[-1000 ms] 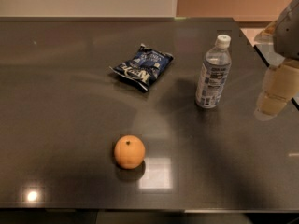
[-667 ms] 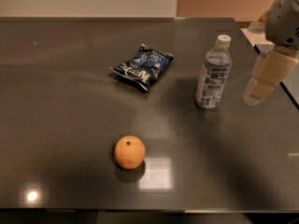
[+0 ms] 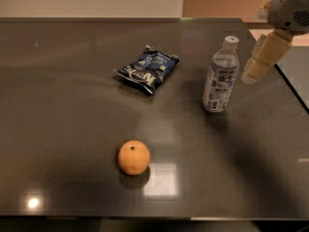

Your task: Move blue plastic bottle near orange

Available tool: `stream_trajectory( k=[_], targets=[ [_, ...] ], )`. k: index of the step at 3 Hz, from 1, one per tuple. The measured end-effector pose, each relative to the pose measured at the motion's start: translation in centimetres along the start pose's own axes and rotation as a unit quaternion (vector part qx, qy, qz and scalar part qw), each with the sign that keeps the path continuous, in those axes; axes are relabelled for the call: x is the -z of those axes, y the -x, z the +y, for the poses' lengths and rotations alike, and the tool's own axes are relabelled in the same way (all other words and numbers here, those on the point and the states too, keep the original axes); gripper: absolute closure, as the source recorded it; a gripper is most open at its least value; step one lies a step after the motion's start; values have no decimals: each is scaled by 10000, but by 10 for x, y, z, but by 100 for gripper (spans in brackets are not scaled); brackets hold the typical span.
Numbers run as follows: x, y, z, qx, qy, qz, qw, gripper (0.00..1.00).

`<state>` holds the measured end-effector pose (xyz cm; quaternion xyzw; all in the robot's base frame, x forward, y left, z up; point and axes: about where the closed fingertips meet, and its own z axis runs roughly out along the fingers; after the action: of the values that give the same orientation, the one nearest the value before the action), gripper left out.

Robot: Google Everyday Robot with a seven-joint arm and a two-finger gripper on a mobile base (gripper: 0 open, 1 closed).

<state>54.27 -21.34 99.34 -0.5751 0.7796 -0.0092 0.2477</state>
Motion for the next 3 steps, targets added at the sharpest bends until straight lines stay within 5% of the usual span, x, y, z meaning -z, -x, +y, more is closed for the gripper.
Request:
stream_trajectory(
  k=[3],
  targets=[
    [-44,-10,-11,-411,540,-664,9955,0]
  ],
)
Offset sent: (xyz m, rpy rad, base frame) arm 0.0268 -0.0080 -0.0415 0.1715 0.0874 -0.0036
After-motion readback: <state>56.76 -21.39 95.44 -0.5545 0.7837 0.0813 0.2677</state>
